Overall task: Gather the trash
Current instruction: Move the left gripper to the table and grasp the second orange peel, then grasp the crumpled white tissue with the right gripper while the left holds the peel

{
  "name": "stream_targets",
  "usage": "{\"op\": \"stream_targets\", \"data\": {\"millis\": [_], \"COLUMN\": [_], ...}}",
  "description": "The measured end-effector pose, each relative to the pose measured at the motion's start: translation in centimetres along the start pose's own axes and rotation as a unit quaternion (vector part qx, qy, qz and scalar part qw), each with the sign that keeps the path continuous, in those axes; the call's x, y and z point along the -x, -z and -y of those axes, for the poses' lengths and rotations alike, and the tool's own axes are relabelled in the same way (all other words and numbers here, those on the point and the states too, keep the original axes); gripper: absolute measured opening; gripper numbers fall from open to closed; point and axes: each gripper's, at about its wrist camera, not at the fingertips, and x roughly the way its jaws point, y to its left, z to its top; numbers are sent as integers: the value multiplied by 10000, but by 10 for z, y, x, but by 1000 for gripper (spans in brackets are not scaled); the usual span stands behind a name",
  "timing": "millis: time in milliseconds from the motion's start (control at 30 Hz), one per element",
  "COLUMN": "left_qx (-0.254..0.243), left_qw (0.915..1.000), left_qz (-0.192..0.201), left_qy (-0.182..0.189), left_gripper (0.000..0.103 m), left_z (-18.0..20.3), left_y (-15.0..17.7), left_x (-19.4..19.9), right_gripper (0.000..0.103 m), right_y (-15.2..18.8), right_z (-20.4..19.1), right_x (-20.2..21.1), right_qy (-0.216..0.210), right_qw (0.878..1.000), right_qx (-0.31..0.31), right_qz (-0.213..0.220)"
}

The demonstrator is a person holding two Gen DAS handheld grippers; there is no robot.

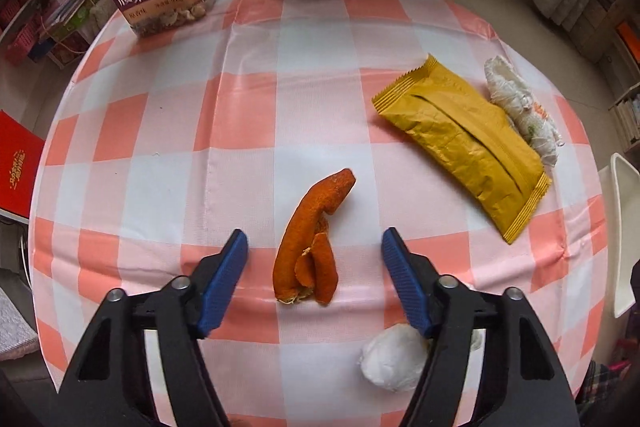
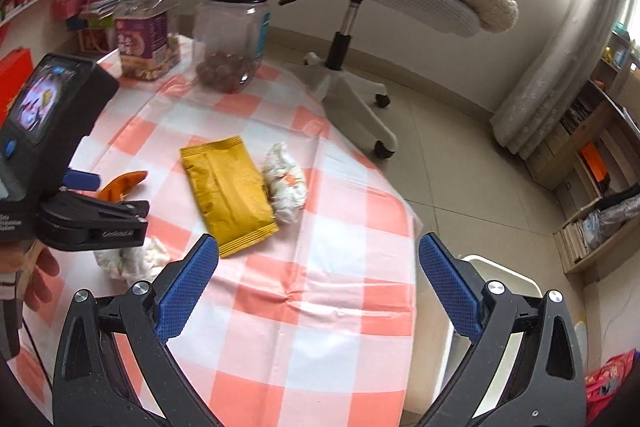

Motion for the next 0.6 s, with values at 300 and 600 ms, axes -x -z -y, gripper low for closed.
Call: {"op": "stream_targets", "data": {"millis": [300, 600], "left_qx": [531, 718], "left_qw": [9977, 9959], "left_qz": [219, 480], "left_qy": [353, 259], "left_gripper": [23, 23], "left_z": [-49, -91], "left_y": [16, 49], "left_x": [25, 67], "right_gripper": [96, 73], "right_y": [7, 17], "right_z": [-58, -124], "right_x": [-14, -31], "right_qy": [-1231, -1662], "right_qw": [9886, 9637], "right_qx": [803, 2033], "right_qz": [-334, -490]}}
